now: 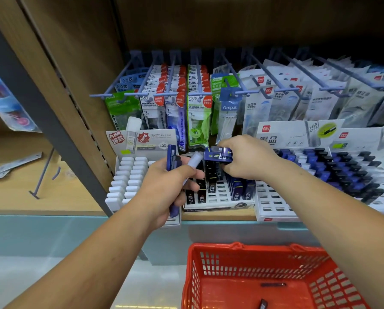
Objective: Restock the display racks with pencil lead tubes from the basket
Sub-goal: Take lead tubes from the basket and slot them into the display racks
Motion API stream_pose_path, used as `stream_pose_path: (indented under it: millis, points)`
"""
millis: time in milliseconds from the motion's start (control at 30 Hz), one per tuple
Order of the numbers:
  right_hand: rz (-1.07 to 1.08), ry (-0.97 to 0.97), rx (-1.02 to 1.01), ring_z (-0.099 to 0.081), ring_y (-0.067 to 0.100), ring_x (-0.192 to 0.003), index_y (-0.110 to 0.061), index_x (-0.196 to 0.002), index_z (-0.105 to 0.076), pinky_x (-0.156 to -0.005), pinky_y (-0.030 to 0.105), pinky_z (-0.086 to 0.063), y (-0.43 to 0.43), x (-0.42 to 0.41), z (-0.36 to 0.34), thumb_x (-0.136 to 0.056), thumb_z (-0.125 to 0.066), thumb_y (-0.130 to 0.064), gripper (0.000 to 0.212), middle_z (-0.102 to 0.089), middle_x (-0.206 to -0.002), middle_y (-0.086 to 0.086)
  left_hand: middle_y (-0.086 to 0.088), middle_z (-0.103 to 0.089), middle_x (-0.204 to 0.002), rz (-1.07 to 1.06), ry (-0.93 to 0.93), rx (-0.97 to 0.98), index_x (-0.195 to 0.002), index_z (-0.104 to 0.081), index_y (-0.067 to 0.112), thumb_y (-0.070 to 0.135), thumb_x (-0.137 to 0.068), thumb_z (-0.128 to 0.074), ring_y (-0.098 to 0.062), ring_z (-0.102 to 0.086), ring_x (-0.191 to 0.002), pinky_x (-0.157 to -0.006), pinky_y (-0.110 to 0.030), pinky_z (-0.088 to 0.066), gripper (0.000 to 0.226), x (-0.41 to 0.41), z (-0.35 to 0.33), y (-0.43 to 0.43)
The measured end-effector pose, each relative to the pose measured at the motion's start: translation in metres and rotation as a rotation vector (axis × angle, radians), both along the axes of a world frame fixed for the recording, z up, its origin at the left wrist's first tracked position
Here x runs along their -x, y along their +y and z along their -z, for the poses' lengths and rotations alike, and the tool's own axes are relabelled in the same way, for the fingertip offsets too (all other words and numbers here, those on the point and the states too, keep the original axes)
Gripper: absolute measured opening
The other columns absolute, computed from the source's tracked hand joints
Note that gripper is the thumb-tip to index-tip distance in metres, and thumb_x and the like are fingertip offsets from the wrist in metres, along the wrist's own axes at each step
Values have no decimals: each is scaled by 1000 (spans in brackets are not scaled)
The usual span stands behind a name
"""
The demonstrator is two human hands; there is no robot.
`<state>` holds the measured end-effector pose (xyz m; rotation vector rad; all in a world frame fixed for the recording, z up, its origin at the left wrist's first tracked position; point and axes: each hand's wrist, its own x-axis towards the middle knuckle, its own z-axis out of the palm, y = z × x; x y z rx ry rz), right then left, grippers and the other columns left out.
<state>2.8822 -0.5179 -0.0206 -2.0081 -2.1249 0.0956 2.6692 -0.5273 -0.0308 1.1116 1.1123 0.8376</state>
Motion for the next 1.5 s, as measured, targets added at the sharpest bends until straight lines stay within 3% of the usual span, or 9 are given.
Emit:
stream_pose_path:
  millis: [100, 233, 433, 700, 833, 967, 1100, 1233, 1500]
  points:
    - [3, 65, -8, -57, 22, -77, -34, -81, -60, -60, 30, -39, 0, -2, 1, -80, -70, -26, 13, -61, -73, -8, -18, -77, -98, 9, -65, 31, -118, -61, 5, 3, -98, -60, -18, -57, -61, -38, -23, -24, 21, 0, -3, -1]
    - [24, 320, -61, -59, 18, -78, -65, -73, -52, -69, 32, -49, -1, -5, 5, -81, -75, -33, 41, -60, -69, -15, -18, -77, -100, 42, -49, 44, -121, -60, 5, 4, -99, -60, -15, -57, -57, -36, -22, -24, 22, 2, 0, -1]
    - [35, 77, -40, -56, 21, -83, -31, -99, -68, -68, 32, -45, 1, -3, 7, -82, -70, -28, 18, -64, -80, -8, -20, -76, -98, 24, -26, 38, -118, -61, 5, 2, -98, -62, -16, -57, -58, -37, -22, -24, 21, -1, 4, -1]
    - [37, -42, 35, -58, 23, -83, -29, -72, -57, -59, 29, -34, 7, -6, -1, -76, -67, -25, 11, -58, -80, -8, -12, -71, -81, -26, -36, 31, -114, -59, 4, 7, -97, -66, -17, -56, -55, -36, -21, -25, 19, -2, 7, 2]
    - [60, 52, 8, -60, 21, -83, -29, -81, -64, -67, 31, -46, 6, -7, 2, -79, -70, -32, 7, -61, -79, -10, -10, -68, -75, 0, -18, 5, -103, -59, 9, 12, -97, -68, -18, -59, -54, -36, -20, -25, 11, -4, 4, -2]
    - [92, 366, -26, -63, 19, -74, -24, -79, -65, -71, 34, -55, 8, -11, 0, -79, -79, -39, 20, -65, -70, -6, -5, -61, -68, -17, -12, -13, -98, -57, 10, 11, -97, -68, -15, -53, -49, -35, -21, -26, 11, -4, 5, -1]
    - [77, 202, -8, -62, 20, -85, -25, -91, -68, -72, 32, -51, 4, -7, 1, -82, -76, -41, 20, -65, -78, -10, -4, -47, -63, -38, 35, -39, -84, -58, 18, 15, -96, -70, -16, -39, -45, -37, -21, -23, 18, -4, 8, 1]
    - [30, 225, -8, -57, 19, -72, -28, -74, -58, -69, 35, -52, -1, -4, -6, -79, -77, -42, 24, -58, -66, -8, -3, -41, -60, -56, 19, -76, -74, -52, 20, 32, -96, -72, -12, -30, -39, -36, -17, -21, 32, -10, 3, -3]
    - [-27, 268, 40, -62, 19, -67, -25, -73, -56, -65, 42, -56, -39, 8, -12, -76, -72, -32, 17, -61, -65, -3, -11, -55, -63, -2, -96, -134, -94, -66, 3, 48, -92, -71, -15, -29, -38, -38, -17, -22, 45, -19, -11, -14]
